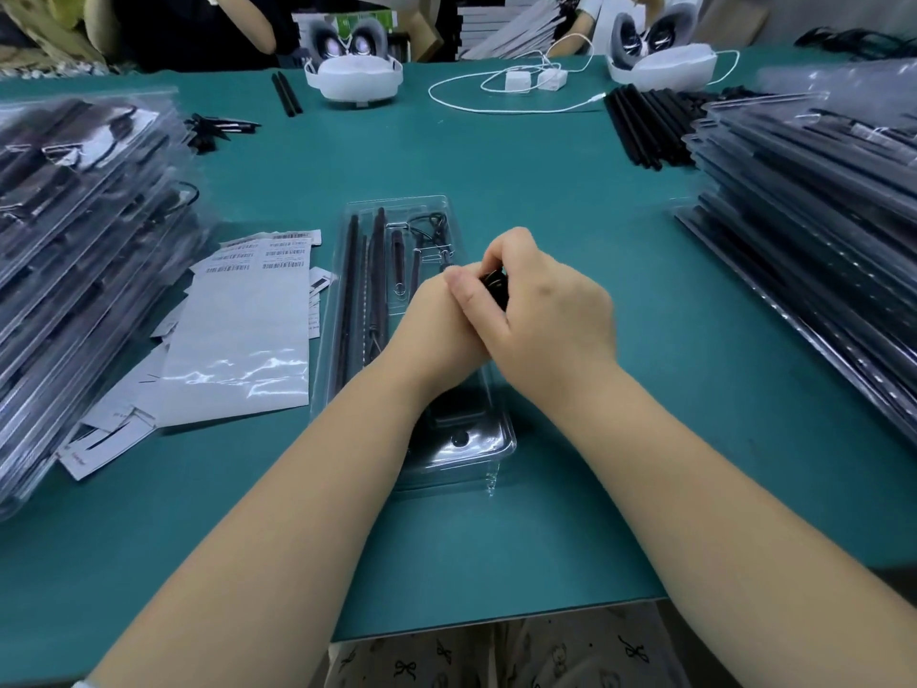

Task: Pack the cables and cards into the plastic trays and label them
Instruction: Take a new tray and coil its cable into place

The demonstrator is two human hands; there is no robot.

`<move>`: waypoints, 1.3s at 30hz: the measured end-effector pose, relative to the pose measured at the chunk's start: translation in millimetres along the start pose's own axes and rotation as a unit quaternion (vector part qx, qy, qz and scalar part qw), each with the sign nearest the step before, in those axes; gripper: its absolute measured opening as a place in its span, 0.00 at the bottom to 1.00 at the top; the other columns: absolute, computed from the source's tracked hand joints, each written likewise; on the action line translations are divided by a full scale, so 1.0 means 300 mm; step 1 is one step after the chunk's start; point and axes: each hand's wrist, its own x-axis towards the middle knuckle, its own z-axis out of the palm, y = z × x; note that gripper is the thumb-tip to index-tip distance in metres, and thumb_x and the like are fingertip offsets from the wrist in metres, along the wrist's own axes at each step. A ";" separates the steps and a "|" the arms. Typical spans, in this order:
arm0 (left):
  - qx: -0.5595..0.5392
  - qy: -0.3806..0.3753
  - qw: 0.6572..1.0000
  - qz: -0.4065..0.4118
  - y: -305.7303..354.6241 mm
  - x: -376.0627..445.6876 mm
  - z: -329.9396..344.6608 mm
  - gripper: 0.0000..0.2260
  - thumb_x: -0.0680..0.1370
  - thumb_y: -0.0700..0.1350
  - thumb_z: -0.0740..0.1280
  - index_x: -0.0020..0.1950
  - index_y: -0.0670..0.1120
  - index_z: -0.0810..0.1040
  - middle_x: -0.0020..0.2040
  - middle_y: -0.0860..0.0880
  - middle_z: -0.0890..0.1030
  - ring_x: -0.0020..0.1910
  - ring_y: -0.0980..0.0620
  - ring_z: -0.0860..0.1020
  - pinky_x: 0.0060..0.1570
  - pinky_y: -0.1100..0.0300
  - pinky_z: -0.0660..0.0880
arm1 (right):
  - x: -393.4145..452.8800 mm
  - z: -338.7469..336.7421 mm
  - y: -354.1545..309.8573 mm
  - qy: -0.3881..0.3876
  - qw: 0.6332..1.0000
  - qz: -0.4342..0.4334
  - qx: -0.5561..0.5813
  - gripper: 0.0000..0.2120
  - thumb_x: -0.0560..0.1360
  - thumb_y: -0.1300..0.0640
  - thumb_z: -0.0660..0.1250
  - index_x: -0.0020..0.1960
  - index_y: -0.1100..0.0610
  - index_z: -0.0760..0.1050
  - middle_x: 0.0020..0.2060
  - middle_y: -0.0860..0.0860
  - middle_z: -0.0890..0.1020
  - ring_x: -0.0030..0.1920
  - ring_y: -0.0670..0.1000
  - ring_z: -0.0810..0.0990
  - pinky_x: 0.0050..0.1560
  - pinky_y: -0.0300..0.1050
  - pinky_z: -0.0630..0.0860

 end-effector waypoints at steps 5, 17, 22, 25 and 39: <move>0.099 -0.022 0.995 -0.015 0.008 0.011 0.009 0.14 0.74 0.35 0.59 0.33 0.51 0.64 0.29 0.51 0.72 0.28 0.55 0.65 0.26 0.63 0.60 | 0.019 0.013 0.008 -0.073 0.995 0.050 -0.044 0.15 0.80 0.41 0.53 0.47 0.54 0.63 0.32 0.48 0.71 0.35 0.57 0.71 0.35 0.47 0.63; 0.055 0.039 0.997 0.040 0.020 -0.014 -0.002 0.06 0.67 0.45 0.65 0.39 0.56 0.73 0.33 0.54 0.77 0.35 0.55 0.74 0.35 0.68 0.68 | 0.028 0.017 0.044 -0.060 0.980 0.104 0.160 0.09 0.80 0.51 0.59 0.44 0.54 0.67 0.31 0.48 0.75 0.37 0.55 0.75 0.40 0.50 0.71; 0.131 0.009 0.983 0.130 0.003 -0.010 -0.022 0.15 0.74 0.49 0.68 0.59 0.47 0.79 0.46 0.53 0.83 0.43 0.48 0.76 0.51 0.56 0.69 | 0.061 0.008 0.123 -0.007 0.957 0.191 0.220 0.05 0.78 0.57 0.58 0.52 0.50 0.69 0.27 0.44 0.71 0.25 0.40 0.69 0.29 0.36 0.65; 0.157 0.021 0.980 0.118 -0.013 -0.007 -0.023 0.17 0.78 0.51 0.66 0.65 0.47 0.76 0.52 0.50 0.82 0.49 0.46 0.73 0.52 0.55 0.68 | 0.082 -0.015 0.171 -0.007 0.944 0.241 0.226 0.08 0.77 0.61 0.57 0.51 0.52 0.72 0.28 0.44 0.70 0.22 0.40 0.67 0.25 0.32 0.62; 0.242 -0.057 0.966 0.071 0.015 0.024 0.041 0.08 0.82 0.47 0.56 0.45 0.45 0.67 0.33 0.53 0.65 0.41 0.45 0.66 0.38 0.52 0.59 | 0.078 -0.008 0.175 -0.072 0.963 0.200 0.164 0.12 0.76 0.61 0.54 0.44 0.50 0.74 0.27 0.43 0.70 0.26 0.41 0.68 0.30 0.39 0.62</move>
